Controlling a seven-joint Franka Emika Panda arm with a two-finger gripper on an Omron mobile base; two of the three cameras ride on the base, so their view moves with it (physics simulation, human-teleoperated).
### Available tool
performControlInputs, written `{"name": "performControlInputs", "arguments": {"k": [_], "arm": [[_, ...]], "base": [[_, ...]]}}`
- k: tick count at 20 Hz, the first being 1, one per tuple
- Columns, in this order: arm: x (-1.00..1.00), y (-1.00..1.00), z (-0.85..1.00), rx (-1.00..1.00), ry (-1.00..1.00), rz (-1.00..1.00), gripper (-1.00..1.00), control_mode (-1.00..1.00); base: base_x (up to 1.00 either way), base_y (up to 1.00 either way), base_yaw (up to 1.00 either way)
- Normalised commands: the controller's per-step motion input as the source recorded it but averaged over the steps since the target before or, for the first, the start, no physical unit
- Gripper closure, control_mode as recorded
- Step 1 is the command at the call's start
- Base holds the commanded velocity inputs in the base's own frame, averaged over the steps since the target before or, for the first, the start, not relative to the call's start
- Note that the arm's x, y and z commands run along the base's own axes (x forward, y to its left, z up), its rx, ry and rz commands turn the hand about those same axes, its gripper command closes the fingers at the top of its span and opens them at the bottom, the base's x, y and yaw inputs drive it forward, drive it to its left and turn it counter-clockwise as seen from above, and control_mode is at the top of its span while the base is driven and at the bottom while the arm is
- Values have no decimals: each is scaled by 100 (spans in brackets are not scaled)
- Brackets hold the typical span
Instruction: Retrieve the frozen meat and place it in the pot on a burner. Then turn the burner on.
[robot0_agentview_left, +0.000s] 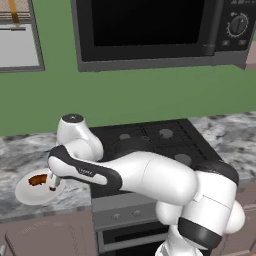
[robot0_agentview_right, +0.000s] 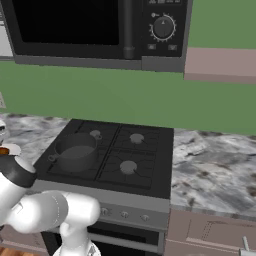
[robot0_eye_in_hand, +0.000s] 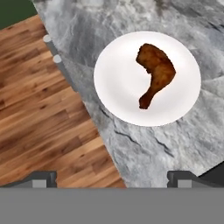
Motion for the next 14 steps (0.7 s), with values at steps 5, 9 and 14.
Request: {"name": "performControlInputs", "arguments": {"k": [5, 9, 14], "arm": [[27, 3, -17, -2, 0, 0, -100, -100], [18, 2, -29, 0, -2, -1, -100, -100], [15, 7, -19, 0, -6, -6, -100, -100]], "base": [[0, 0, 0], [0, 0, 0], [0, 0, 0]]}}
